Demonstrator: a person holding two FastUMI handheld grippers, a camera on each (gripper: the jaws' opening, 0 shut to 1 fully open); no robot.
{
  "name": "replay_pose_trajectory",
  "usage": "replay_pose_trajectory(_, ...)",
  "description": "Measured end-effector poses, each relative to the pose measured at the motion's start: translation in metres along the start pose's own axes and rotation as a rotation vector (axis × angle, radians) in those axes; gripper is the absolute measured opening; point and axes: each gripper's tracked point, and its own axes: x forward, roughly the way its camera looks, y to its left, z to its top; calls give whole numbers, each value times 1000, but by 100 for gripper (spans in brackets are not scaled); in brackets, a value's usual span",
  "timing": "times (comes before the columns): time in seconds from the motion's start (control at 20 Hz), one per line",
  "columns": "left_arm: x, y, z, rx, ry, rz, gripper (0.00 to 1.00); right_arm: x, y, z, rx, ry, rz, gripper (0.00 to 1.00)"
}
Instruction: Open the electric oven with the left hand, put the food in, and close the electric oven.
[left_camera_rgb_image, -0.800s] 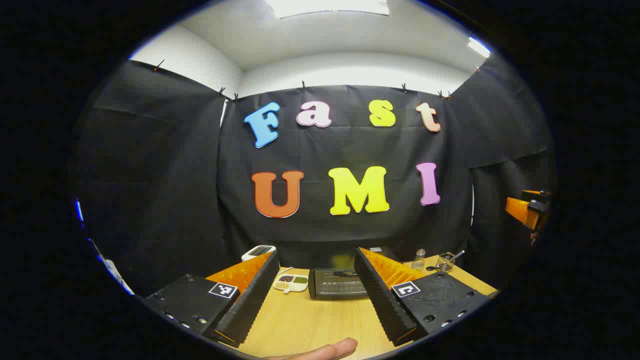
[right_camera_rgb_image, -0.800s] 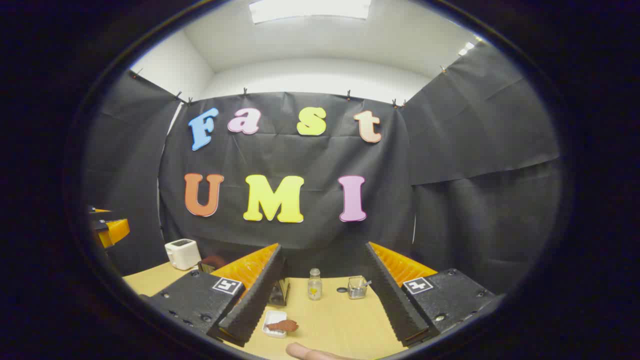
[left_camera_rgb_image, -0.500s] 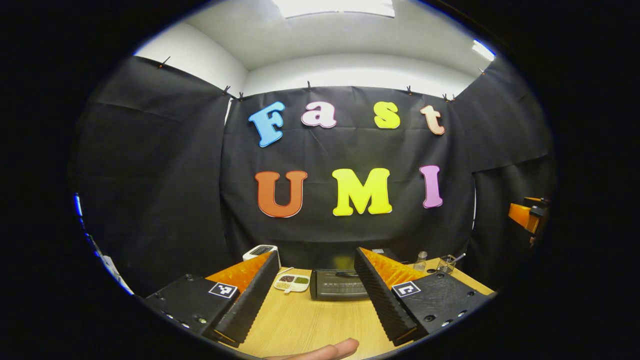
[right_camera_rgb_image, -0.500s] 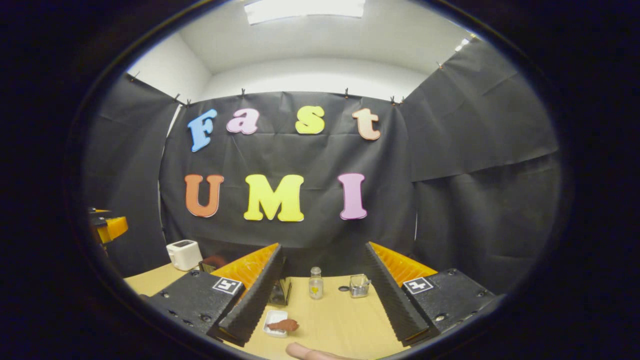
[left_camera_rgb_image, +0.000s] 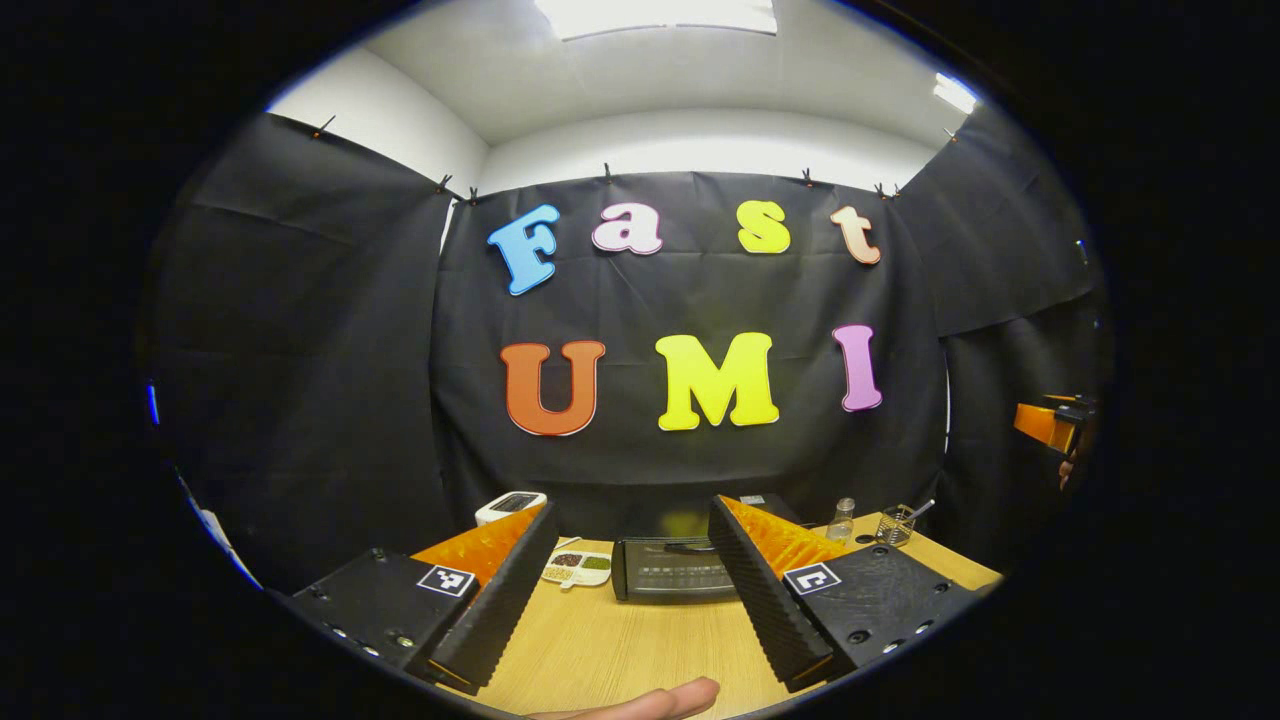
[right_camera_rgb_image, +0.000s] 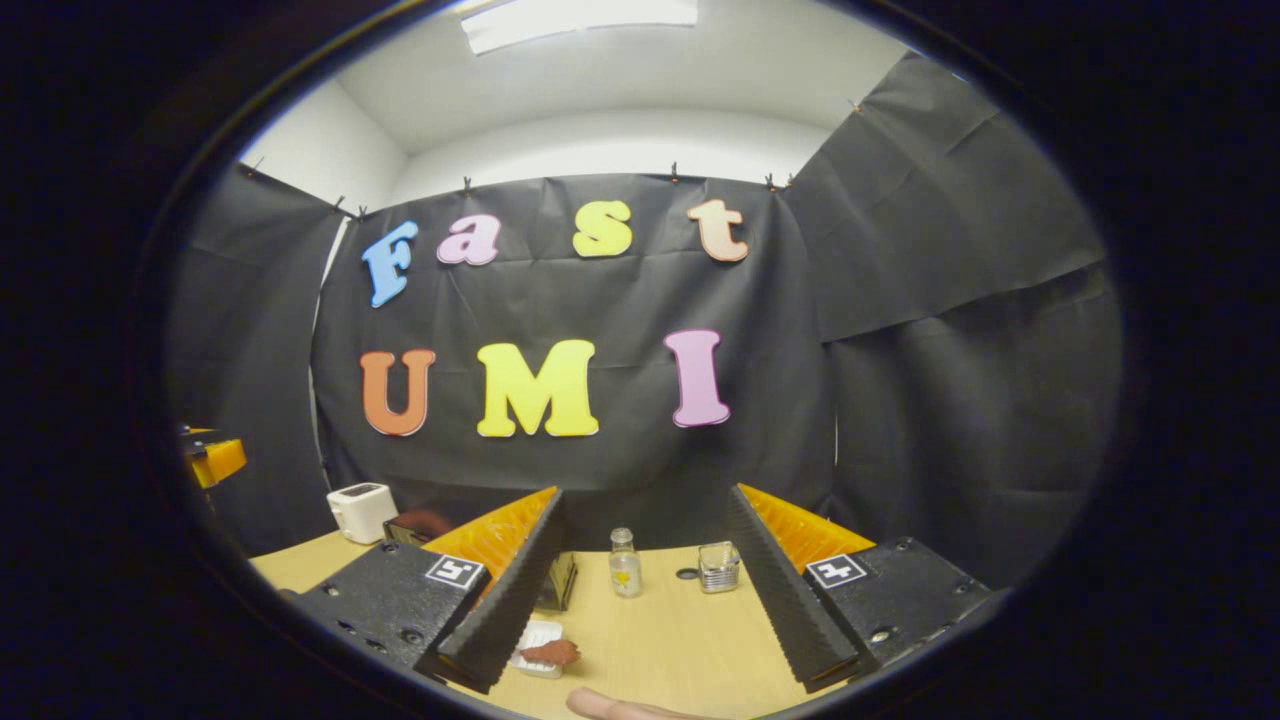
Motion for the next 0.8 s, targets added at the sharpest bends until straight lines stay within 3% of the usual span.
replay_pose_trajectory(0.3, 66, -31, -21, -55, 35, -57, 96, 23, -5, -6, 1, -22, 21, 99)
replay_pose_trajectory(0.55, 136, -76, -46, -142, 58, -175, 95, 39, -16, -16, 15, -8, 59, 99)
replay_pose_trajectory(0.8, 195, -99, -83, -119, 122, -188, 95, 43, -41, -12, 8, -30, 34, 100)
